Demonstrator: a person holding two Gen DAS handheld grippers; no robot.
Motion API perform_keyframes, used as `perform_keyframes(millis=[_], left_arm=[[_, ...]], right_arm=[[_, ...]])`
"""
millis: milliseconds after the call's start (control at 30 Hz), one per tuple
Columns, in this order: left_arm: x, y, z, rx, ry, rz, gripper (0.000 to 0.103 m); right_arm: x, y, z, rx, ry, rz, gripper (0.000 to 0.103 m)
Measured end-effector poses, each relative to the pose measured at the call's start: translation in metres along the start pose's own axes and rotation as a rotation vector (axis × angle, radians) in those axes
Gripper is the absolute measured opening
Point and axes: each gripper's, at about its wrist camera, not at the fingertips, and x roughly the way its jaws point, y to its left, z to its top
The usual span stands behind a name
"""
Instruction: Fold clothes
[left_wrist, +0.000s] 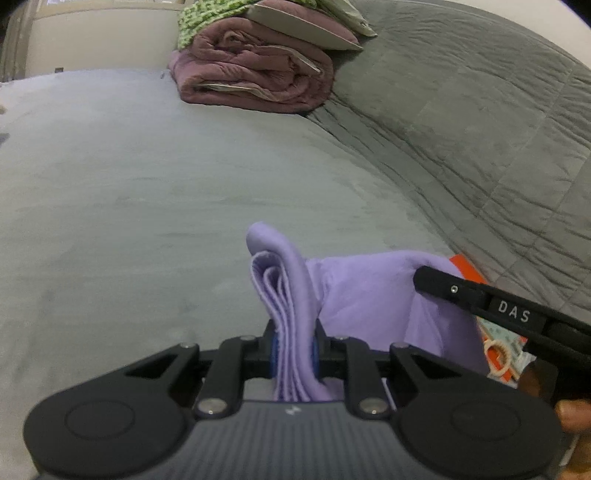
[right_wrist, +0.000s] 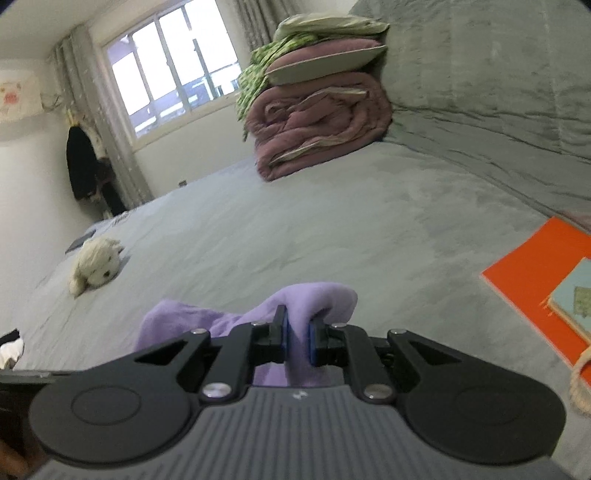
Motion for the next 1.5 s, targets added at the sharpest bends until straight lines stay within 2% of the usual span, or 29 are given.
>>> perform_keyframes(millis=[200, 367, 400, 433, 567, 600, 667, 733, 1000, 1100, 1200, 1233, 1367, 1433, 1500], left_arm=[[0.021, -0.019, 0.013, -0.034, 0.0, -0.043, 0.016], [0.024, -0.031, 0.026, -0.111, -0.06, -0.126, 0.017], [0.025, -0.031, 0.024, -0.144, -0.064, -0.147, 0.017], [0.03, -0.03, 0.021, -0.171, -0.052, -0.156, 0.017], [0.084, -0.023, -0.008, -0.198, 0.078, -0.094, 0.017], [0.091, -0.021, -0.017, -0.193, 0.081, -0.084, 0.018], [0.095, -0.016, -0.028, -0.179, 0.058, -0.088, 0.019], [0.091, -0.015, -0.031, -0.173, 0.036, -0.1, 0.021], [0.089, -0.008, -0.027, -0.233, 0.064, -0.121, 0.021], [0.091, -0.006, -0.027, -0.234, 0.06, -0.131, 0.022], [0.093, -0.001, -0.028, -0.275, 0.064, -0.154, 0.022], [0.093, 0.002, -0.028, -0.293, 0.067, -0.165, 0.022], [0.098, 0.015, -0.031, -0.368, 0.075, -0.211, 0.022], [0.098, 0.015, -0.032, -0.372, 0.074, -0.215, 0.022], [0.097, 0.014, -0.031, -0.374, 0.083, -0.211, 0.021]], right_arm=[[0.001, -0.03, 0.008, -0.005, -0.029, -0.051, 0.012], [-0.028, -0.026, 0.024, -0.085, -0.266, -0.044, 0.012], [-0.028, -0.03, 0.026, -0.086, -0.265, -0.051, 0.012], [-0.027, -0.034, 0.028, -0.084, -0.257, -0.061, 0.012], [0.022, -0.073, 0.014, 0.041, 0.009, -0.166, 0.012], [0.035, -0.082, 0.005, 0.065, 0.074, -0.198, 0.012], [0.04, -0.085, -0.006, 0.032, 0.114, -0.233, 0.012], [0.032, -0.082, -0.007, 0.002, 0.089, -0.221, 0.012], [0.028, -0.096, -0.006, 0.062, 0.111, -0.218, 0.014], [0.028, -0.102, -0.006, 0.086, 0.12, -0.218, 0.027], [0.02, -0.112, -0.013, 0.134, 0.153, -0.207, 0.04], [0.016, -0.115, -0.016, 0.149, 0.165, -0.199, 0.041], [0.003, -0.115, -0.025, 0.168, 0.176, -0.156, 0.04], [0.001, -0.117, -0.028, 0.198, 0.174, -0.152, 0.018], [-0.001, -0.122, -0.028, 0.255, 0.175, -0.139, 0.015]])
